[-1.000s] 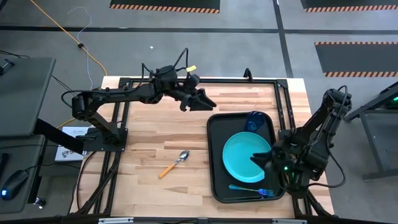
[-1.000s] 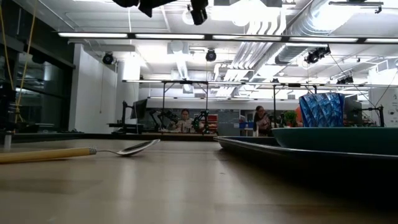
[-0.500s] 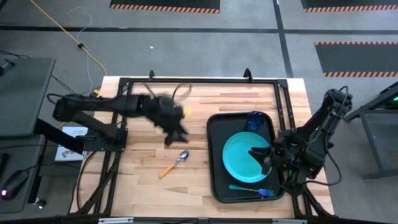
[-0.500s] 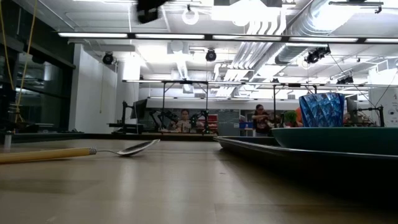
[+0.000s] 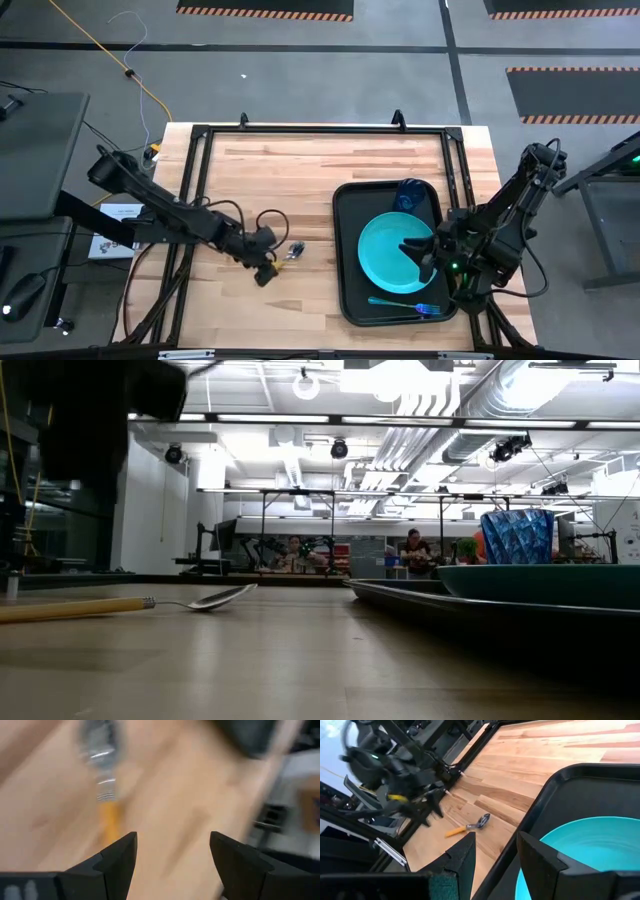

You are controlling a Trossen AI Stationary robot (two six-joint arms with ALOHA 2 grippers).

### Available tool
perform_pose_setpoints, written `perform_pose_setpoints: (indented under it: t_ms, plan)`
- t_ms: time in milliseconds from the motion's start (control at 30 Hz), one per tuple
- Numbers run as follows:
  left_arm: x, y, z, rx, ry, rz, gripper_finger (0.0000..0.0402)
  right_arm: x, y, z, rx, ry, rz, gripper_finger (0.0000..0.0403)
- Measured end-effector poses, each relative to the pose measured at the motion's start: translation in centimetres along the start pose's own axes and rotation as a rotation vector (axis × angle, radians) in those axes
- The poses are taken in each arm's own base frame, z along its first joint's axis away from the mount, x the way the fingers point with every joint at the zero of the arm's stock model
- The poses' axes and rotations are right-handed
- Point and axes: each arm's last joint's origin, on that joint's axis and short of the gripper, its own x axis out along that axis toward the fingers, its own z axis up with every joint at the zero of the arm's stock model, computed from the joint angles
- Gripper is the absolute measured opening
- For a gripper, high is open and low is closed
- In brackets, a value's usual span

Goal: Pick and place plate/cup/fork/spoon on tray
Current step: Put the yellow spoon on the black serving tray to the right of the blue fork

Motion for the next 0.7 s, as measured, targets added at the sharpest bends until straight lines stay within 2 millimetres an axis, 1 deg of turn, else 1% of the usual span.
perform_pose_setpoints:
  t_ms: [67, 133, 267, 367, 500, 600, 700]
  plan:
    - [0.7, 1.1, -0.3, -0.041, -0.008, 0.067, 0.0239, 0.0, 0.0, 0.0, -0.007, 0.005, -0.001, 0.0136]
    - [1.0, 1.8, -0.3, -0.047, 0.011, 0.133, 0.0239, 0.0, 0.0, 0.0, -0.01, 0.005, -0.003, 0.0136]
    - [1.9, 0.9, 0.2, -0.008, 0.049, 0.195, 0.0233, 0.0, 0.0, 0.0, -0.011, 0.011, -0.005, 0.0136]
    - [3.1, -0.2, 0.7, 0.018, 0.075, 0.271, 0.0225, 0.0, -0.1, 0.0, -0.012, 0.014, -0.007, 0.0136]
    - [5.6, -0.9, 1.0, 0.029, 0.108, 0.393, 0.0214, 0.0, -0.1, 0.0, -0.015, 0.018, -0.01, 0.0136]
    - [7.6, -0.8, 1.2, 0.023, 0.125, 0.45, 0.0208, 0.0, -0.1, -0.1, -0.017, 0.031, -0.013, 0.0136]
    - [9.0, -0.6, 1.2, 0.009, 0.135, 0.499, 0.0203, 0.0, -0.1, -0.1, -0.018, 0.032, -0.014, 0.0136]
